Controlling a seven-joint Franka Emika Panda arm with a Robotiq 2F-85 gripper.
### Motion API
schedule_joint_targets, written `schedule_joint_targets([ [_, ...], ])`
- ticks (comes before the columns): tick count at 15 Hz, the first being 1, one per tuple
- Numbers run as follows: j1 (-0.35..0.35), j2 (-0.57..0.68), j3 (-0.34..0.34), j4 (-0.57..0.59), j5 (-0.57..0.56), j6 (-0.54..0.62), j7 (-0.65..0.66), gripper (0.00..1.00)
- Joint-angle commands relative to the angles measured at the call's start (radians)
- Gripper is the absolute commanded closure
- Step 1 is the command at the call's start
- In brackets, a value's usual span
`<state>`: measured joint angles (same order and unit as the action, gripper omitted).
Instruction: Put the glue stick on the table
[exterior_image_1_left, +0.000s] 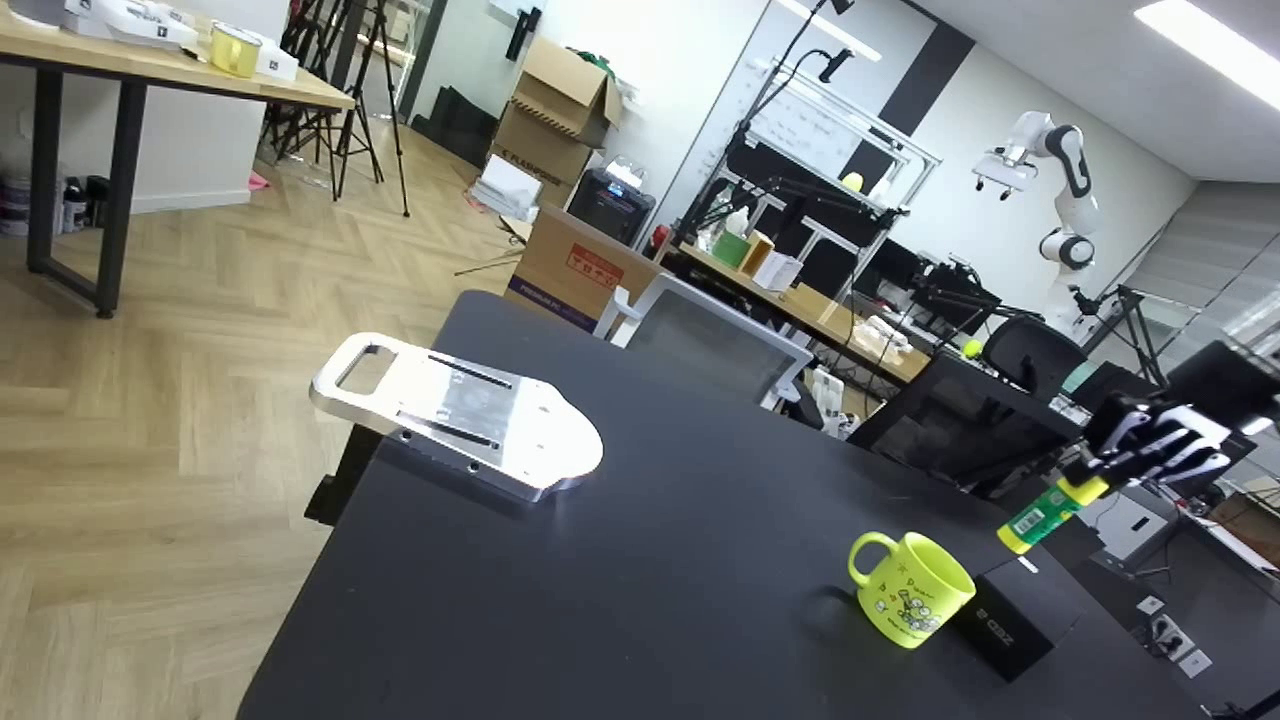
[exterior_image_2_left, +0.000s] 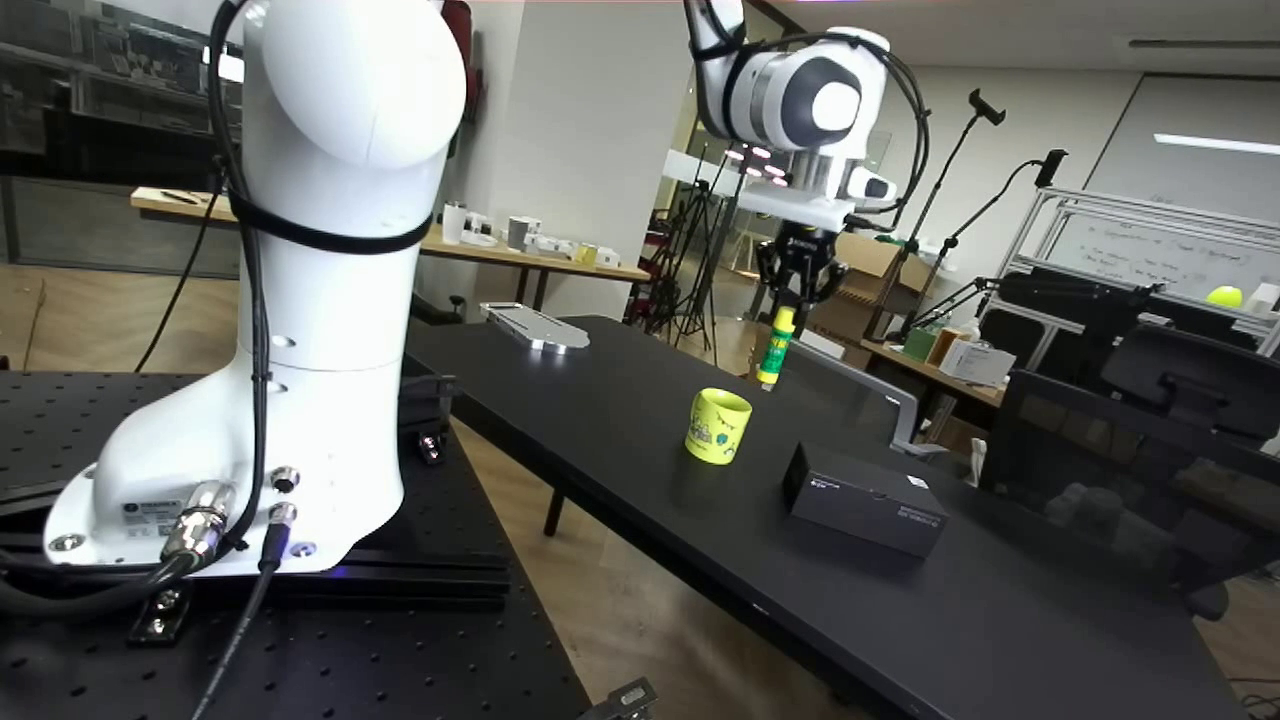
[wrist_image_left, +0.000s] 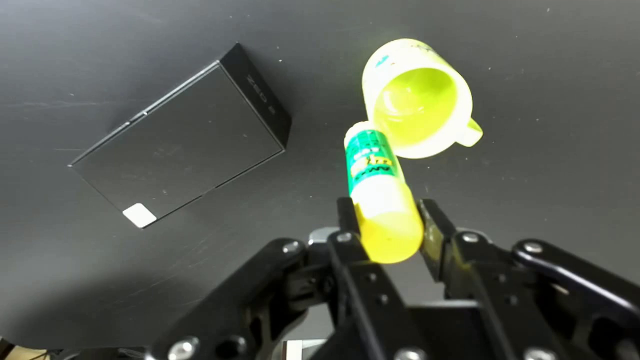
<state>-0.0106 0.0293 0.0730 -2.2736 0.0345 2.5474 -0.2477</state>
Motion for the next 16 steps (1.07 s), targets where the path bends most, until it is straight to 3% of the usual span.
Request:
schedule_joint_targets([
  [1,-0.032,-0.092,-0.069,-0.025,-0.044,-0.146,-0.009,0.91],
  [4,-0.082,-0.089,-0.14,-0.036,-0.118,-0.209,-0.013,0.91],
  [10,-0.195,0.051,-0.27,-0.001,-0.247,-0.158,-0.016,0.91],
  [16,-0.312,0.239,-0.357,0.151,-0.218,-0.105,-0.085,0.91],
])
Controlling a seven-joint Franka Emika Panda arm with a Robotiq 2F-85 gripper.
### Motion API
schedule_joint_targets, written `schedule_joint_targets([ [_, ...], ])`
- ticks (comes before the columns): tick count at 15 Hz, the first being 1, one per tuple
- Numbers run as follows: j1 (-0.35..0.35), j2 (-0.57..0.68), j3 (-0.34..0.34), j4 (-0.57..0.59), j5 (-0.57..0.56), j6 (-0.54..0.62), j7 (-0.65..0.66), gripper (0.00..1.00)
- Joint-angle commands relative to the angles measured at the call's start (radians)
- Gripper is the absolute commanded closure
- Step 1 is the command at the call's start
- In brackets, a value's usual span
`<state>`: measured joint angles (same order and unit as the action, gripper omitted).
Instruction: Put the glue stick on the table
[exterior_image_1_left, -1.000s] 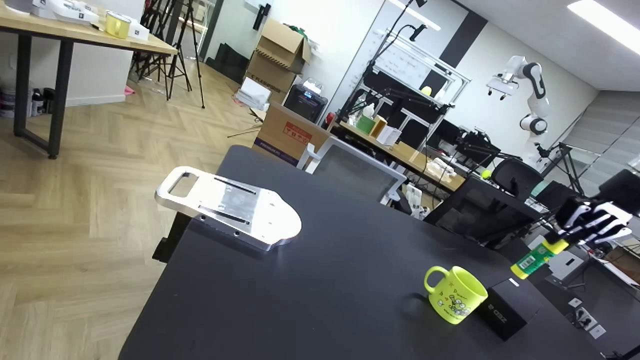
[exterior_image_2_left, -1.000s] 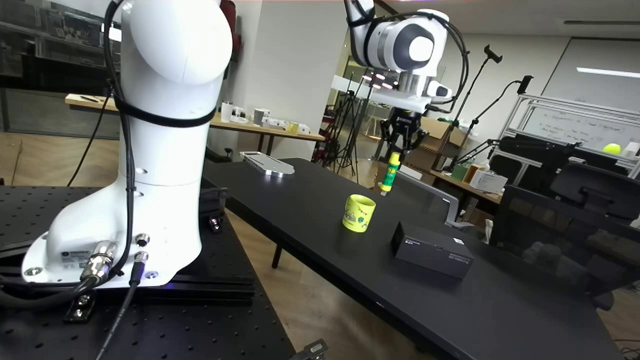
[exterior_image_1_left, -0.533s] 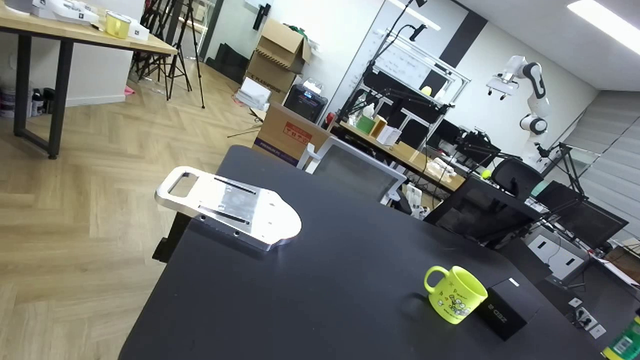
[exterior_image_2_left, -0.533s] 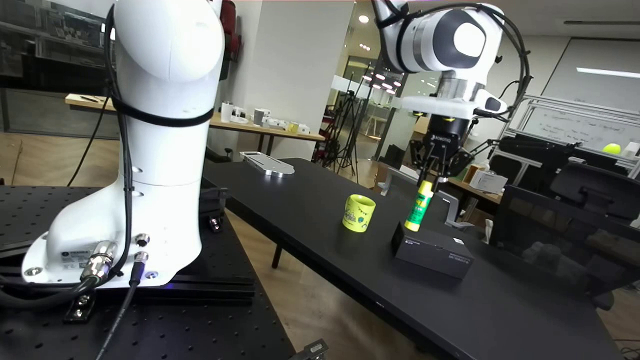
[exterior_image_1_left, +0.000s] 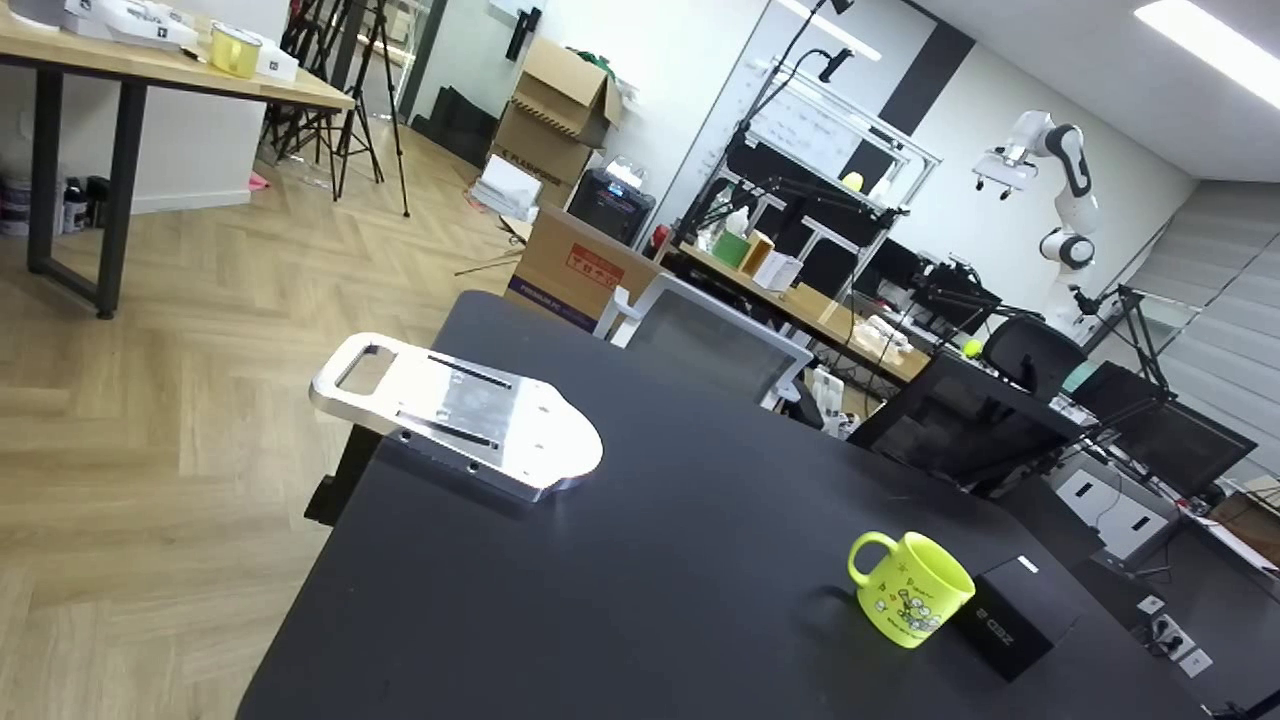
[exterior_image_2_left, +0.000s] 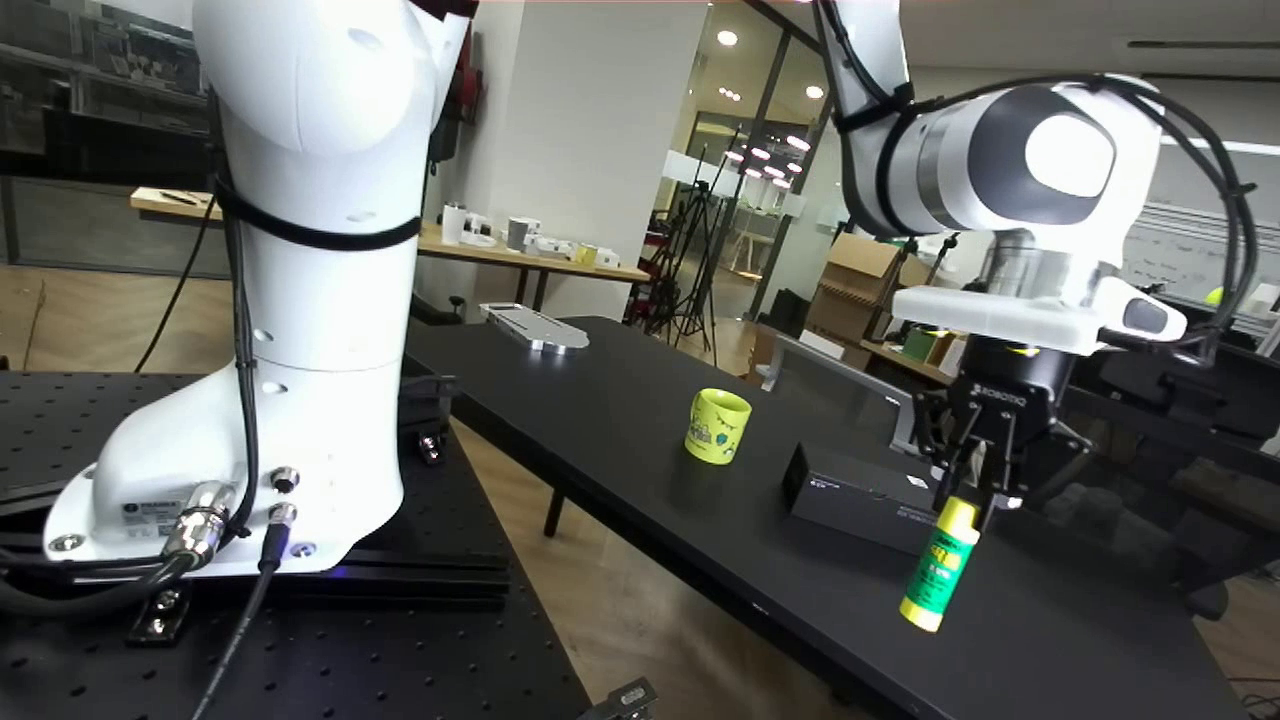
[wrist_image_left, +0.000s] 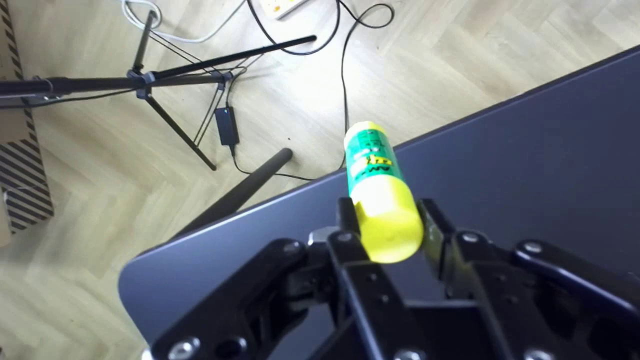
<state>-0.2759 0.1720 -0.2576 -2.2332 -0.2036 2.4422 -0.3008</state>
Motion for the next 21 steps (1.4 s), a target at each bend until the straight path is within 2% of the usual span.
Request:
schedule_joint_targets([
  [1,-0.068,0.125,-0.032,0.142,0.035,0.004,-0.048,0.91],
  [6,-0.177,0.291,-0.026,0.329,0.143,0.032,-0.058,0.91],
  [7,-0.155,0.215,-0.032,0.226,0.098,0.051,-0.059,0.66],
  [10,-0.18,0.282,-0.027,0.299,0.125,0.05,-0.059,0.66],
  [13,-0.179,0.29,-0.022,0.309,0.131,0.05,-0.058,0.66],
  [14,-0.179,0.29,-0.021,0.31,0.133,0.05,-0.058,0.91],
  [18,-0.154,0.327,0.014,0.394,0.155,0.036,-0.026,0.91],
  [21,-0.165,0.369,0.078,0.457,0.225,0.047,-0.047,0.91],
])
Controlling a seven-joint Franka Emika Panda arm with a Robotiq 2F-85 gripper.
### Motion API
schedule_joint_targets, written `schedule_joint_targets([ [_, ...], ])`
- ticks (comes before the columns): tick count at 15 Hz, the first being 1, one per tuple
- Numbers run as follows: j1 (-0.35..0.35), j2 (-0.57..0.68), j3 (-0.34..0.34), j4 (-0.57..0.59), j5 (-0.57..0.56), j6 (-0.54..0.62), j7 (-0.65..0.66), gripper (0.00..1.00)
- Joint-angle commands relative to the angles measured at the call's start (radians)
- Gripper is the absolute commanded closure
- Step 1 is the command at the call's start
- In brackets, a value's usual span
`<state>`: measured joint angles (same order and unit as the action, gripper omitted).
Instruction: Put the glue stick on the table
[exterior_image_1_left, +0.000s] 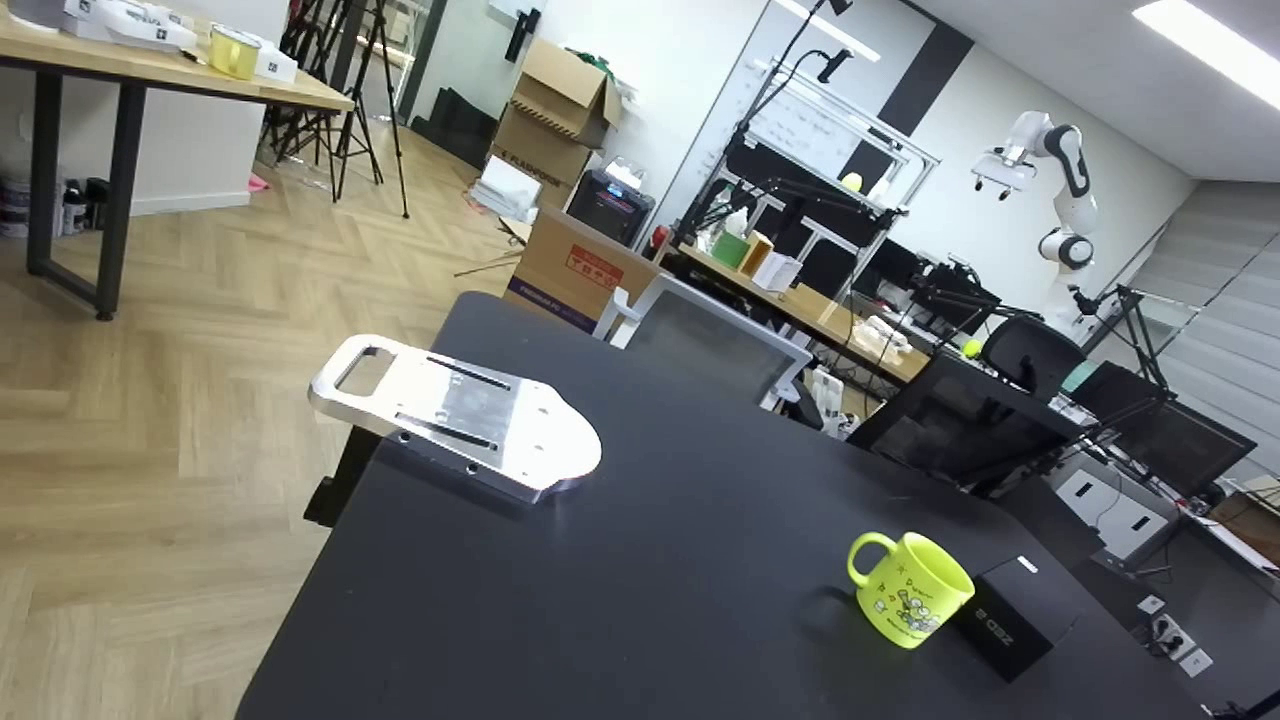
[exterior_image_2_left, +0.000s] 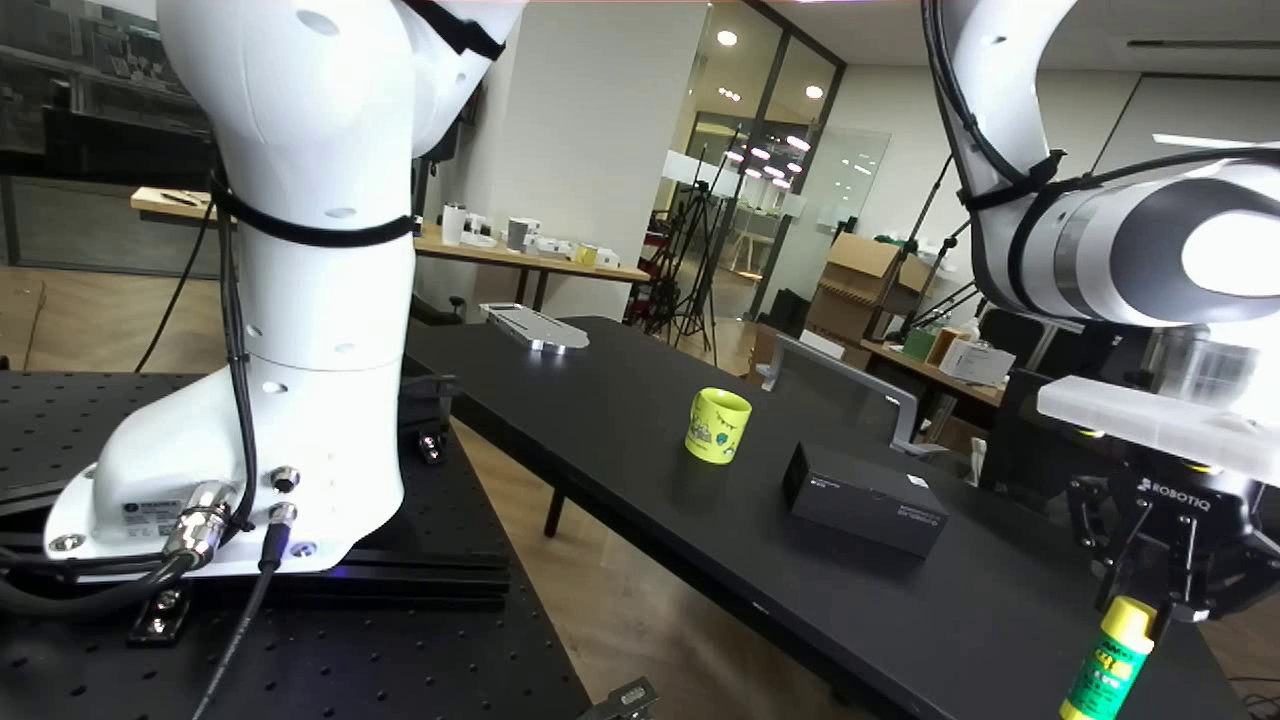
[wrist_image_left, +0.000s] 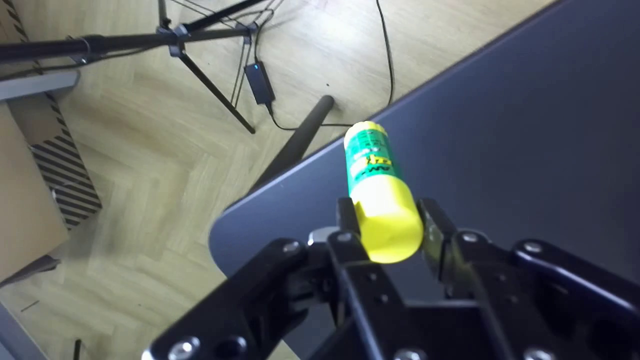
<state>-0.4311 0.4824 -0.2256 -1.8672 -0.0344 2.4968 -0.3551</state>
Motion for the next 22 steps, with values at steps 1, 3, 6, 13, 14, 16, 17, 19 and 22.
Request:
schedule_joint_targets([
  [1,-0.015,0.08,0.065,0.115,0.084,-0.007,0.004,0.91],
  [3,-0.047,0.12,0.118,0.161,0.174,-0.007,-0.022,0.91],
  [6,-0.077,0.176,0.161,0.222,0.266,-0.008,-0.034,0.91],
  [13,-0.087,0.282,0.159,0.332,0.254,-0.012,-0.019,0.91],
  [14,-0.087,0.292,0.159,0.343,0.251,-0.014,-0.017,0.91],
  [16,-0.085,0.309,0.154,0.364,0.245,-0.023,-0.007,0.91],
  [17,-0.086,0.312,0.156,0.37,0.243,-0.029,-0.012,0.41],
  [19,-0.086,0.295,0.158,0.361,0.242,-0.022,-0.018,0.34],
  [22,-0.072,0.219,0.142,0.297,0.223,-0.017,-0.015,0.14],
])
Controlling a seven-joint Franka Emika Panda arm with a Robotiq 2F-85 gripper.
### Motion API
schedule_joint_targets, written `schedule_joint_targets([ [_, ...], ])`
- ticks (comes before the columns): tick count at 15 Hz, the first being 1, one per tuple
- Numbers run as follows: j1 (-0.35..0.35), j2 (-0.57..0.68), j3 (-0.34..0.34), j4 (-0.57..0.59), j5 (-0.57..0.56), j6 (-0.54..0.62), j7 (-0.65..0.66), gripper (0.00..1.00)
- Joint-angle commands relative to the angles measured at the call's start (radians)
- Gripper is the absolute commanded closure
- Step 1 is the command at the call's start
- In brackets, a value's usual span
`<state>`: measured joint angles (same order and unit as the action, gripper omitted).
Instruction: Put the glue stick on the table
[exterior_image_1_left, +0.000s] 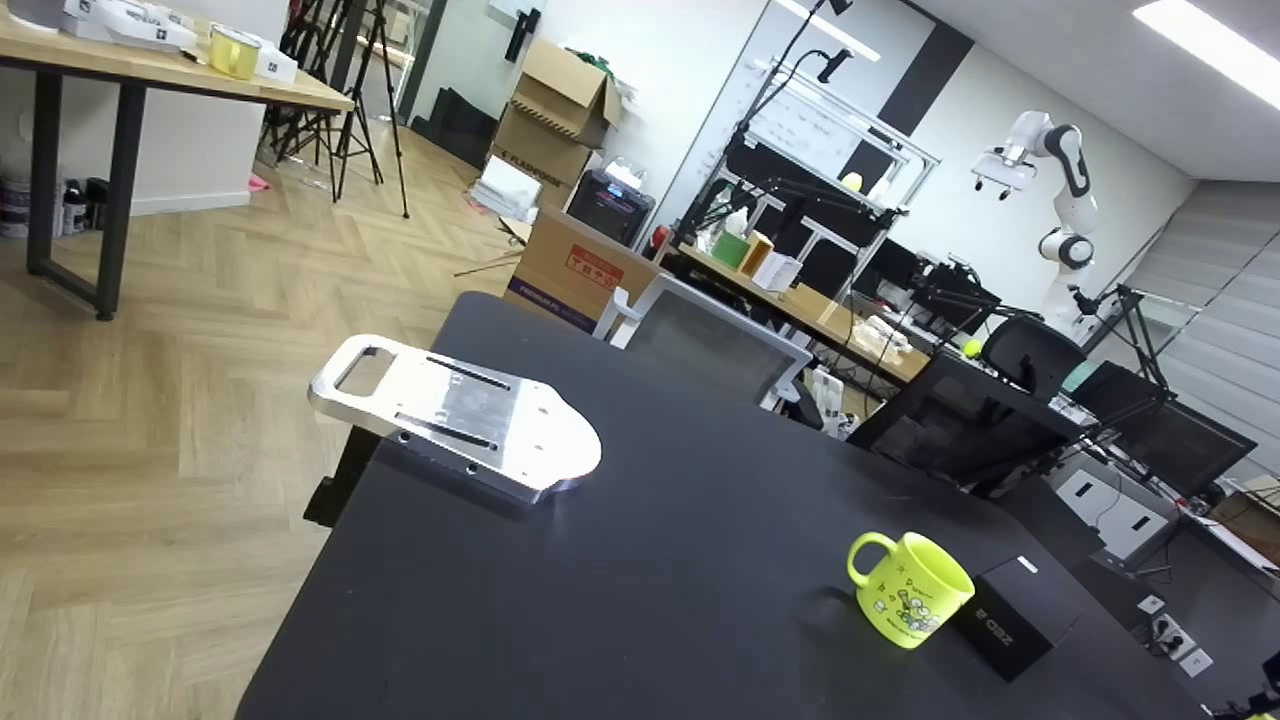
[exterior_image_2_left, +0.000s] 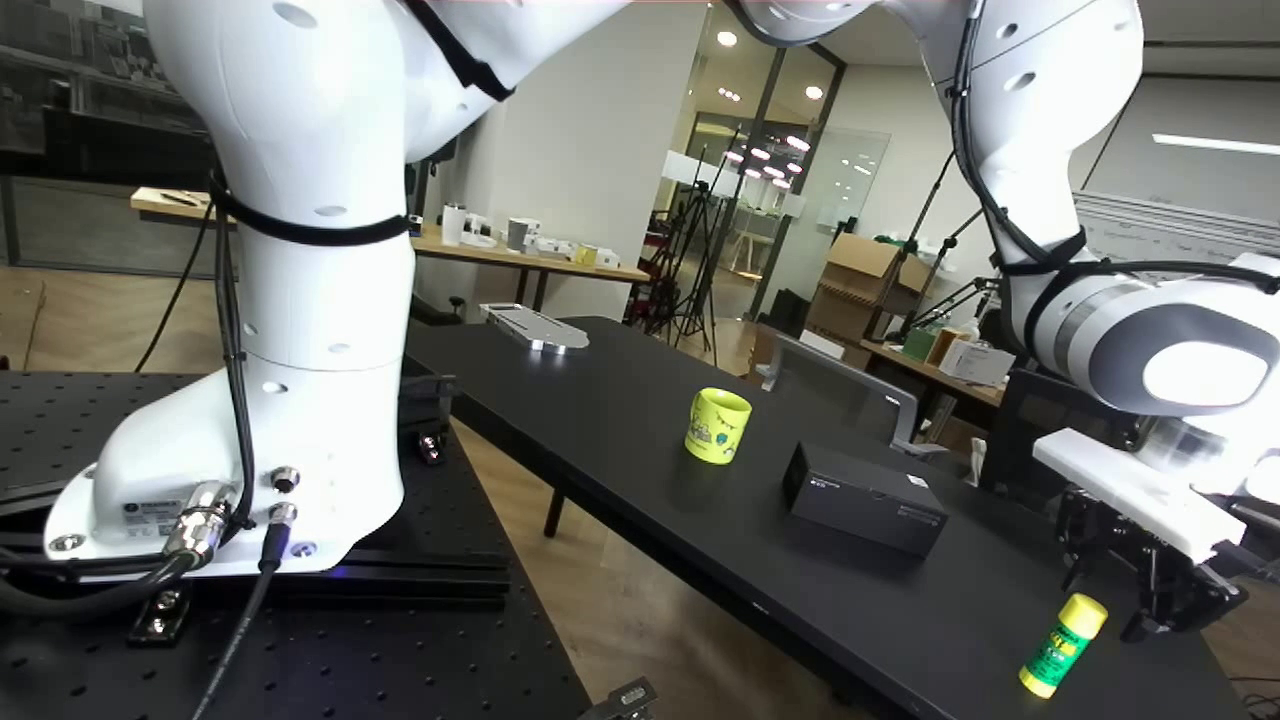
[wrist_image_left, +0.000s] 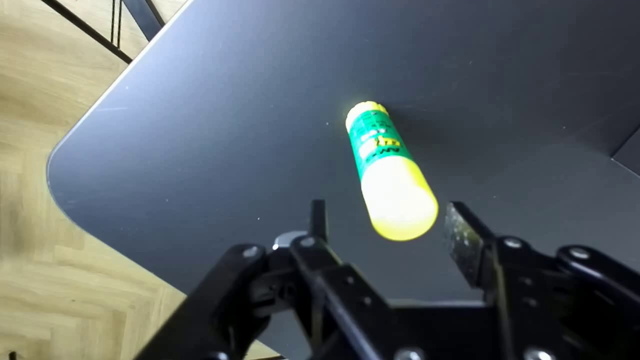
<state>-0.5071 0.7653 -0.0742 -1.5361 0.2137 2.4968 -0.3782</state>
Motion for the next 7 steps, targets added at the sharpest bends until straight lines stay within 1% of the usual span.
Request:
schedule_joint_targets([
  [1,0.008,-0.099,-0.015,-0.064,-0.033,-0.015,0.005,0.08],
  [2,0.012,-0.127,-0.022,-0.089,-0.044,-0.005,0.003,0.02],
  [4,0.022,-0.181,-0.043,-0.142,-0.08,-0.002,0.003,0.0],
  [5,0.003,-0.092,-0.016,-0.044,-0.05,-0.003,0.001,0.05],
  [6,0.007,-0.119,-0.024,-0.067,-0.061,-0.004,0.0,0.0],
  [7,0.008,-0.139,-0.029,-0.087,-0.063,-0.004,-0.001,0.0],
])
